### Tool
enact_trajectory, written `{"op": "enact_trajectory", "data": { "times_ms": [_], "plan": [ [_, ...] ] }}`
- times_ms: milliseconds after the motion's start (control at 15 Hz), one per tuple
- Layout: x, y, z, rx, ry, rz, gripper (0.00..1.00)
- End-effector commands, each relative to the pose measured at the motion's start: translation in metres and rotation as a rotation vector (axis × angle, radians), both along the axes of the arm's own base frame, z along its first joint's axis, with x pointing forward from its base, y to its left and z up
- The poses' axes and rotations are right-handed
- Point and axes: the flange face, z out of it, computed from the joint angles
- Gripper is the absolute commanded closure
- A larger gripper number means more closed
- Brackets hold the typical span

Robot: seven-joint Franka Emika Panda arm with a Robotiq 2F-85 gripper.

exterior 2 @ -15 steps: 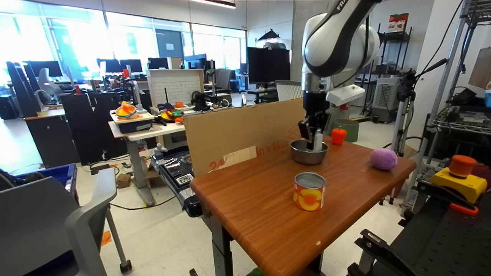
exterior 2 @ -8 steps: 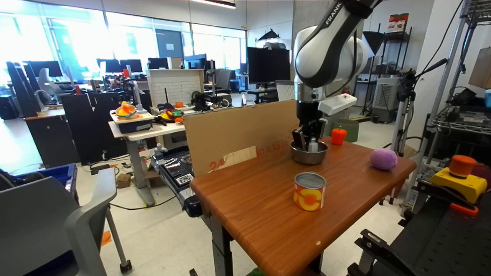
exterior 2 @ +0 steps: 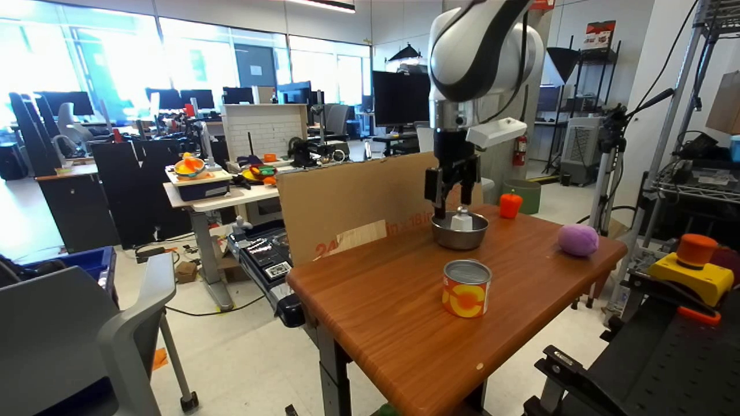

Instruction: Put the salt into the silver pot.

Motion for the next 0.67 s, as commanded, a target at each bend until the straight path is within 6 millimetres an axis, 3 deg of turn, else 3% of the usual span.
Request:
{"op": "enact_trajectory", "data": {
  "times_ms": [0, 200, 267, 400, 600],
  "plan": [
    [-0.016, 0.017, 0.066, -0.012, 0.049, -0.108, 0.0],
    [-0.042, 0.018, 0.115, -0.083, 0.102, -0.226, 0.0],
    [-0.018, 0.02, 0.088, -0.047, 0.078, -0.16, 0.0],
    [-0.031, 0.02, 0.115, -0.06, 0.092, -0.205, 0.0],
    [-0.038, 0.018, 0.117, -0.063, 0.098, -0.219, 0.0]
  ]
}}
